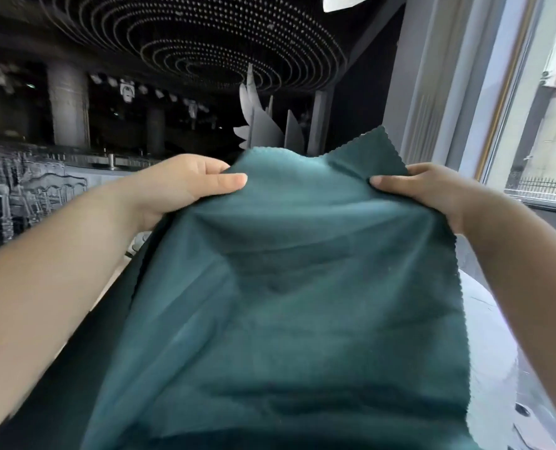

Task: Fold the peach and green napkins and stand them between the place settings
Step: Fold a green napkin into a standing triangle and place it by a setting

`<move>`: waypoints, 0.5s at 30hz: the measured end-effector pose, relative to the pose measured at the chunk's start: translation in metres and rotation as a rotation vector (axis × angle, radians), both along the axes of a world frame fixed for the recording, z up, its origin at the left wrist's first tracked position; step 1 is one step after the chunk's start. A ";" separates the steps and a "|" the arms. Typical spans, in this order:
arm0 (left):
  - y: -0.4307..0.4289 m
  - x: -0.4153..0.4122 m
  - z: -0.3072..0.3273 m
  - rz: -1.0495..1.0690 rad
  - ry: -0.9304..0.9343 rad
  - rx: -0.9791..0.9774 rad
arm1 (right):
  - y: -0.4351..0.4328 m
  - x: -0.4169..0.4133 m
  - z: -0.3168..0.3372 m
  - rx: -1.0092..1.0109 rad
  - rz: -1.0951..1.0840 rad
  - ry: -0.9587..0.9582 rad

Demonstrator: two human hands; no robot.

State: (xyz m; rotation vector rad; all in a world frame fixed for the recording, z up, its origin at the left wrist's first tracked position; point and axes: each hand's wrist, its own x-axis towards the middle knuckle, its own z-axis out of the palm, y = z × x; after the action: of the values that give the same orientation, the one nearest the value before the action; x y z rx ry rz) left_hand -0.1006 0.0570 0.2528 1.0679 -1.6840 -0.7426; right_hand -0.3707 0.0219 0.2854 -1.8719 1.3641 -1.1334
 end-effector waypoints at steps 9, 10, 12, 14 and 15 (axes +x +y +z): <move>-0.086 0.011 -0.095 0.507 -0.630 -0.002 | -0.089 0.022 -0.076 -0.171 -0.224 0.576; -0.094 0.014 -0.105 0.544 -0.628 0.028 | -0.102 0.024 -0.090 -0.162 -0.234 0.577; -0.109 0.019 -0.118 0.625 -0.625 0.056 | -0.127 0.027 -0.110 -0.160 -0.249 0.574; -0.124 0.024 -0.124 0.671 -0.616 0.067 | -0.150 0.031 -0.120 -0.186 -0.275 0.607; -0.133 0.027 -0.127 0.690 -0.605 0.070 | -0.160 0.035 -0.121 -0.201 -0.286 0.625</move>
State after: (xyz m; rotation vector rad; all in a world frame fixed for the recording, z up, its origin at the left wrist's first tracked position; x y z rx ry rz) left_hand -0.0738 -0.0762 0.1261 1.9160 -1.5912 -0.0181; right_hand -0.3355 -0.1384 0.1642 -2.3549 1.9663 -0.8650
